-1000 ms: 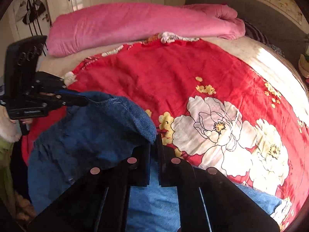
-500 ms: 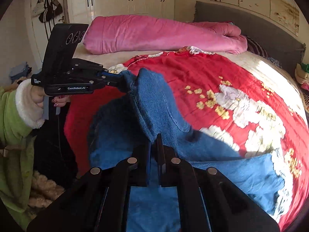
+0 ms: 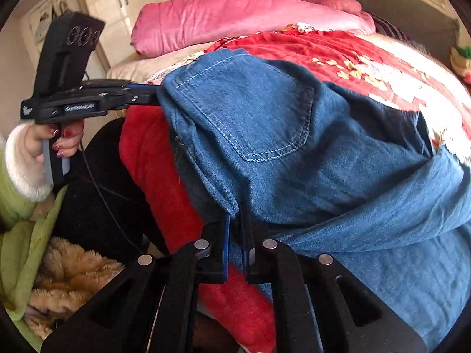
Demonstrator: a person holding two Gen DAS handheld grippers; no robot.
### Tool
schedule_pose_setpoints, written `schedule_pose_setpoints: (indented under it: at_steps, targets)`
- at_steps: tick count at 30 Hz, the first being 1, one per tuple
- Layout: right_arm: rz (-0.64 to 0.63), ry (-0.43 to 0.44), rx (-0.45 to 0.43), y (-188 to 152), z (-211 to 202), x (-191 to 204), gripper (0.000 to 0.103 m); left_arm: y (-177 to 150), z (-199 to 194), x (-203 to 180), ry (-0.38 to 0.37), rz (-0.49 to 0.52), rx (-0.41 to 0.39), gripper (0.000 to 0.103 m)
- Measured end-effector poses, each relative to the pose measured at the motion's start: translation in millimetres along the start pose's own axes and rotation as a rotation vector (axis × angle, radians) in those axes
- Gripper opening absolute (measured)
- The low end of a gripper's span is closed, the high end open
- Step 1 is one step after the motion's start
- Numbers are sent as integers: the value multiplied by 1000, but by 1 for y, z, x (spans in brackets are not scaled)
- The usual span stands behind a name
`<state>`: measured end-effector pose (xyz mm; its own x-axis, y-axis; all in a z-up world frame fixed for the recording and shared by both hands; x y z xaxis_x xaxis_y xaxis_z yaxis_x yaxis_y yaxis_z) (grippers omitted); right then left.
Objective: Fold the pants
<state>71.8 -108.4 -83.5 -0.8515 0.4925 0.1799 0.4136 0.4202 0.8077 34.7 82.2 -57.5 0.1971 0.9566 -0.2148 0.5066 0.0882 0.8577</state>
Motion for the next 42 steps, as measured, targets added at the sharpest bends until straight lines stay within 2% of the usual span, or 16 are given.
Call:
schedule_pose_setpoints:
  at_steps: [2, 3, 4, 5, 6, 10, 13, 16, 19, 22, 24, 27, 28, 30, 35, 42]
  targets:
    - [-11, -11, -5, -2, -1, 2, 8, 0, -4, 1, 11, -2, 9, 10]
    - [-15, -16, -6, -1, -1, 3, 9, 0, -6, 2, 15, -6, 9, 16]
    - [-17, -20, -6, -2, -1, 4, 9, 1, -11, 3, 28, -8, 3, 36]
    - [-14, -21, -8, -4, -3, 5, 9, 2, -15, 4, 38, -9, -4, 44]
    - [-7, -20, -15, -3, -5, 5, 9, 4, -21, 7, 47, -17, -15, 46]
    - [4, -29, -23, -6, -5, 5, 10, 20, -35, 6, 58, -47, -54, 46]
    - [17, -25, -24, -9, -1, 8, 16, 44, -29, -18, 10, -16, -89, 46]
    - [44, -21, -34, -11, -3, 10, 17, 57, 1, -50, -71, -6, -75, 45]
    - [79, -15, -38, -12, -10, 8, 17, 42, 36, -56, -41, 35, -9, 37]
    - [100, -23, -48, -9, -22, 5, 17, 8, 56, -40, 28, 33, 83, 36]
    - [124, -45, -94, 1, -35, 1, 17, -11, 59, -30, 61, 43, 106, 35]
    - [127, -113, -174, 21, -47, -7, 23, -22, 55, -30, 67, 54, 88, 35]
    - [138, -132, -182, 25, -47, -11, 30, -24, 55, -30, 72, 61, 85, 35]
    - [159, -154, -159, 26, -39, -19, 35, -23, 55, -30, 73, 52, 84, 35]
    - [244, -210, -3, -2, -1, -41, 36, -23, 57, -30, 68, 43, 75, 35]
    - [301, -186, -28, -4, -5, -45, 36, -21, 62, -27, 51, 9, 48, 35]
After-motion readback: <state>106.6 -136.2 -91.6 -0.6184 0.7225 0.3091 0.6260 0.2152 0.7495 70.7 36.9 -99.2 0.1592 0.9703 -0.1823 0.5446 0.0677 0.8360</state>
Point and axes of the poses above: each gripper's, at about its wrist camera, not at the fingertips, and z roughly the way its jaws point, x to its left, y to its top, the point moved 7 cm from there along z, roughly the way its jaws point, and after that the axes turned 15 degrees about -x, right-handed, at the moved point
